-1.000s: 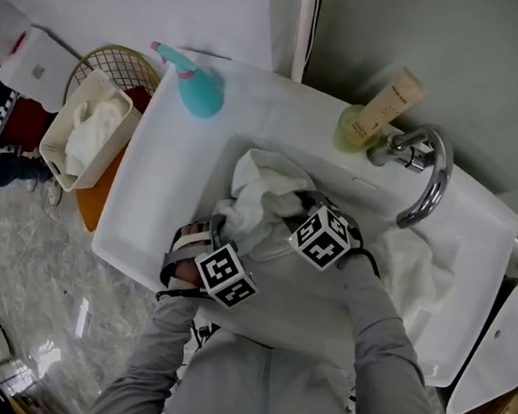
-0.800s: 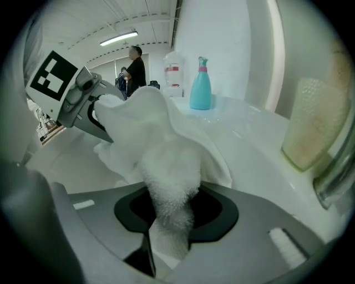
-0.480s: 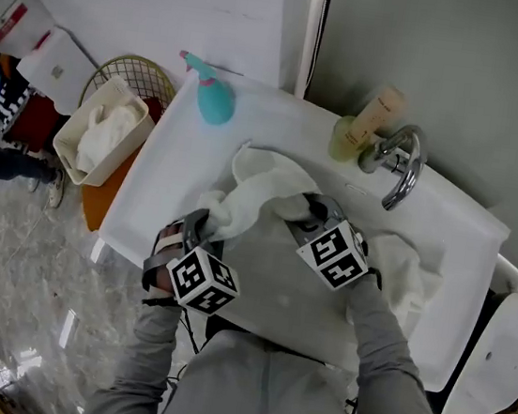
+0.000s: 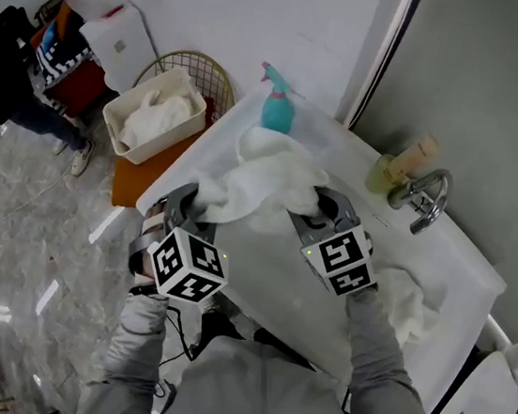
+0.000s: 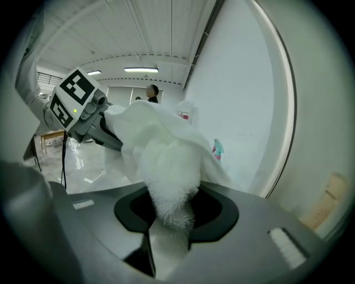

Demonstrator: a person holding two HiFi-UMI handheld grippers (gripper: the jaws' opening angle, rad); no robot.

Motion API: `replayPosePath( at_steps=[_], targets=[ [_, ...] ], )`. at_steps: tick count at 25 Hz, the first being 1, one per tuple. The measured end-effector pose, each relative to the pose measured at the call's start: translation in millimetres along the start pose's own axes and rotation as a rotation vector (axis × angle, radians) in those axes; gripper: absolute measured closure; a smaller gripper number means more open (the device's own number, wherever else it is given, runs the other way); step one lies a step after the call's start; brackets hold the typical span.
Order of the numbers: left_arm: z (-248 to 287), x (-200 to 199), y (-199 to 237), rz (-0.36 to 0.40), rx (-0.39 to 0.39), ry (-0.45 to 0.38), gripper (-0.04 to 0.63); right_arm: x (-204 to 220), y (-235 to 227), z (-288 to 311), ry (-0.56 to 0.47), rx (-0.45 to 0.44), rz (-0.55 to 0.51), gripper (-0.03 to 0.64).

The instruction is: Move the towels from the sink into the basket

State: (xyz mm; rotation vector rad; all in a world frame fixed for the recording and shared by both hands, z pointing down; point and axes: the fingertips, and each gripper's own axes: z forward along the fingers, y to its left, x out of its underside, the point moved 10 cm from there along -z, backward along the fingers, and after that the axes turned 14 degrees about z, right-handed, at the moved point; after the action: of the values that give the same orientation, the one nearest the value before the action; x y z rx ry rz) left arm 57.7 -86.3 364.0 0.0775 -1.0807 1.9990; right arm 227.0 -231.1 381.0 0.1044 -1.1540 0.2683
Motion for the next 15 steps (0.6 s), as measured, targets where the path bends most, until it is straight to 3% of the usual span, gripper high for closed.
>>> replayPosePath(
  at_steps=[7, 15],
  targets=[
    [-25, 70, 61, -0.071, -0.123, 0.042, 0.407, -54, 49, 58, -0.062, -0.045, -0.047, 0.485],
    [-33, 180, 144, -0.175, -0.194, 0.033, 0.407, -107, 129, 159, -0.101, -0.059, -0.045, 0.485]
  ],
)
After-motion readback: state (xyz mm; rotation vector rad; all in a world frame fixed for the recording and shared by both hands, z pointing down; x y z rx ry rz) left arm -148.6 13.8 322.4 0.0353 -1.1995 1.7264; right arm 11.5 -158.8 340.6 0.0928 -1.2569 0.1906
